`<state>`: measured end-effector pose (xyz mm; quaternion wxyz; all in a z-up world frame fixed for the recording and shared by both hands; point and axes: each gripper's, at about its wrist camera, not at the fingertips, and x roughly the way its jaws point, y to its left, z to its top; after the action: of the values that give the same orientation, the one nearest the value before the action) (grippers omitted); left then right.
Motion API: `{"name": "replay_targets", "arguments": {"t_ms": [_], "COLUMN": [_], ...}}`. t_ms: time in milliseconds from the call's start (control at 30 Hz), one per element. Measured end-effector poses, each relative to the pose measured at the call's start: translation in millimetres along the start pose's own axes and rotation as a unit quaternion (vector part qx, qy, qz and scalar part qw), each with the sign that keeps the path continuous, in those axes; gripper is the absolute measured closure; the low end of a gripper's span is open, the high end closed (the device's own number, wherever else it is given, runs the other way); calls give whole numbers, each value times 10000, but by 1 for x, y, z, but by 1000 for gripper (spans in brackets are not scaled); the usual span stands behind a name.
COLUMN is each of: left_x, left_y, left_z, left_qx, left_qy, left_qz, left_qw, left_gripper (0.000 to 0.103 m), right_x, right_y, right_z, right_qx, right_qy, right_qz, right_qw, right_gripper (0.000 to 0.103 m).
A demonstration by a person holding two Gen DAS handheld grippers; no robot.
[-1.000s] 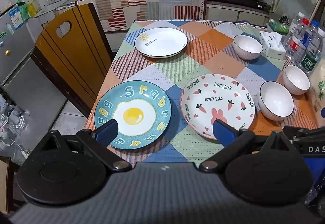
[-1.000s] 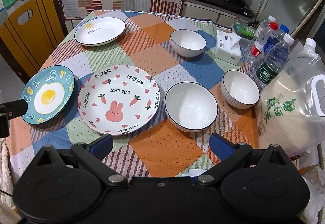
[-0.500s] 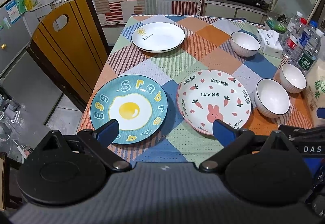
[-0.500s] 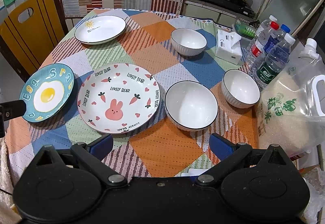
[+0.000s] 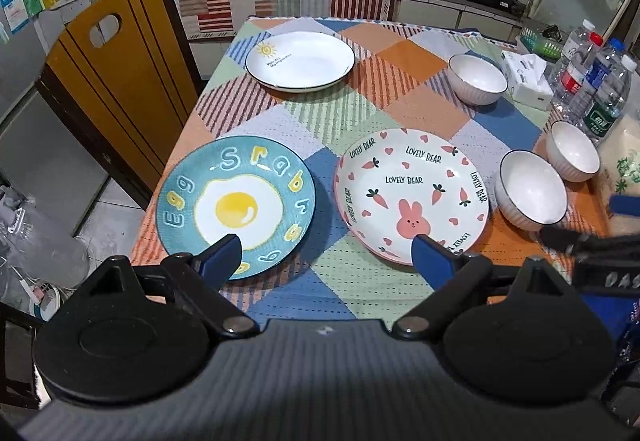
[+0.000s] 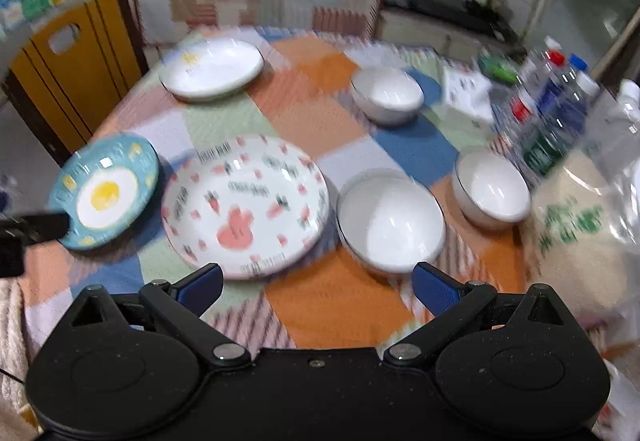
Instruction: Organize plates and bowls
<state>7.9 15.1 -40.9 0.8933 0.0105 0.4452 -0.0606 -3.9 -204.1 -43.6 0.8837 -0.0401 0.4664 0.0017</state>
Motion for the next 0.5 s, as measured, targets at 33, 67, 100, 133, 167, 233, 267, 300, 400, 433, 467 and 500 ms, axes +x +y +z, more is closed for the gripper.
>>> {"name": "replay_targets", "arguments": {"t_ms": [33, 67, 100, 133, 167, 233, 267, 300, 400, 433, 467, 500], "left_x": [4, 8, 12, 17, 23, 36, 43, 50, 71, 78, 85, 92], "left_y": [-1, -3, -3, -4, -5, -2, -1, -1, -1, -2, -3, -4], "left_z": [-1, -1, -2, -2, -2, -3, -4, -5, -8, -9, -11, -12], "left_qx": [25, 42, 38, 35, 44, -29, -116, -192, -386, -446, -494, -528], "left_qy": [-41, -96, -152, -185, -200, -114, -41, 28, 232, 300, 358, 418], "left_qz": [25, 71, 115, 152, 142, 3, -135, -269, -515, -532, -564, -564], "left_qw": [10000, 9999, 9998, 9997, 9997, 9999, 9998, 9994, 9977, 9971, 9965, 9961], "left_gripper": [14, 14, 14, 14, 14, 14, 14, 14, 14, 14, 15, 15], "right_x": [1, 2, 4, 7, 10, 18, 23, 29, 45, 53, 58, 65], "right_y": [-4, -7, -11, -16, -19, -26, -28, -30, -33, -34, -36, -36], "right_z": [-1, -2, -2, -5, -7, -11, -11, -13, -17, -20, -23, -27], "right_qx": [-3, -33, -64, -106, -140, -227, -212, -152, -19, 78, 179, 307], "right_qy": [-212, -420, -615, -820, -941, -1164, -1180, -1157, -948, -804, -691, -575], "right_qz": [91, 163, 271, 458, 608, 983, 1083, 1152, 1441, 1597, 1720, 1854], "right_qw": [9997, 9990, 9977, 9955, 9936, 9881, 9869, 9865, 9850, 9839, 9825, 9805], "right_gripper": [1, 1, 1, 1, 1, 1, 1, 1, 5, 10, 12, 13]}}
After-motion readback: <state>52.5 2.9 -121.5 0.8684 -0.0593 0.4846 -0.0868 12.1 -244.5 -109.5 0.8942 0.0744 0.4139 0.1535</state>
